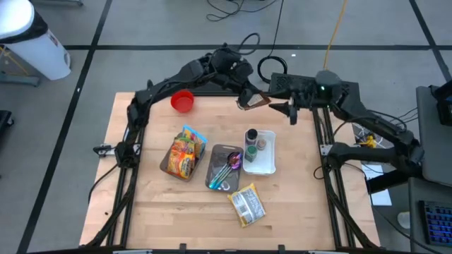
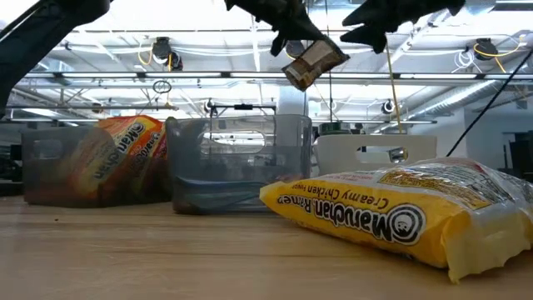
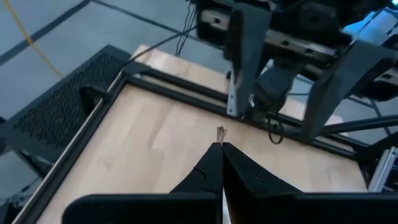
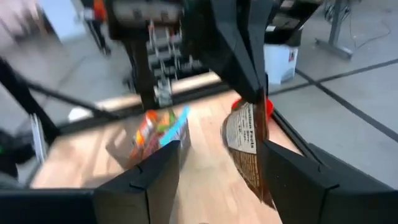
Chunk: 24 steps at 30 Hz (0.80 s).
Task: Pick & Place Food Item
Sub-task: Put the orange pack into the white bin
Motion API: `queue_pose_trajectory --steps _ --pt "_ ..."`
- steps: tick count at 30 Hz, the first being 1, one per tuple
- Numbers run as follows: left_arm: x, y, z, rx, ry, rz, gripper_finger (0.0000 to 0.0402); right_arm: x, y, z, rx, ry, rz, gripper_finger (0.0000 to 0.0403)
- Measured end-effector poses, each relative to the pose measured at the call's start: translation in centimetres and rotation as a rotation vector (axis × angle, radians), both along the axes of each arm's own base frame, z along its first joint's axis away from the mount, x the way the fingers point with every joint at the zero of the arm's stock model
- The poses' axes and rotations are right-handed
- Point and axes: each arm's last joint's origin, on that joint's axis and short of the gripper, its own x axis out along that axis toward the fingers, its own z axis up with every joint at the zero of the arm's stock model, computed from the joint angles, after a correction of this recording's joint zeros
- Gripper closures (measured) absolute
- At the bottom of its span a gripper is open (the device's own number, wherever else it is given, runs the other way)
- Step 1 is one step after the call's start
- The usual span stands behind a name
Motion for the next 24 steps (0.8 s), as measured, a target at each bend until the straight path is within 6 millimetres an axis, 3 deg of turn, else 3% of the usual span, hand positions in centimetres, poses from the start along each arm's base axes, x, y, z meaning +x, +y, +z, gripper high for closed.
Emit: queue_pose_trajectory --steps 4,12,24 --pt "0.4 -0.6 0.2 0.011 -0.022 -0.005 0.0401 1.1 -0.9 0.8 -0.032 0.063 0.014 0.0193" --pt "0.4 -0.6 0.2 0.009 -0.026 0.004 0.0401 2.6 -2.5 0.5 -0.010 0.092 0.002 0.0193" --pt "0.4 -0.6 0.3 0.024 -0.031 -0.005 0.0401 0.8 -3.4 0.8 -0.064 0.129 -0.148 0.0193"
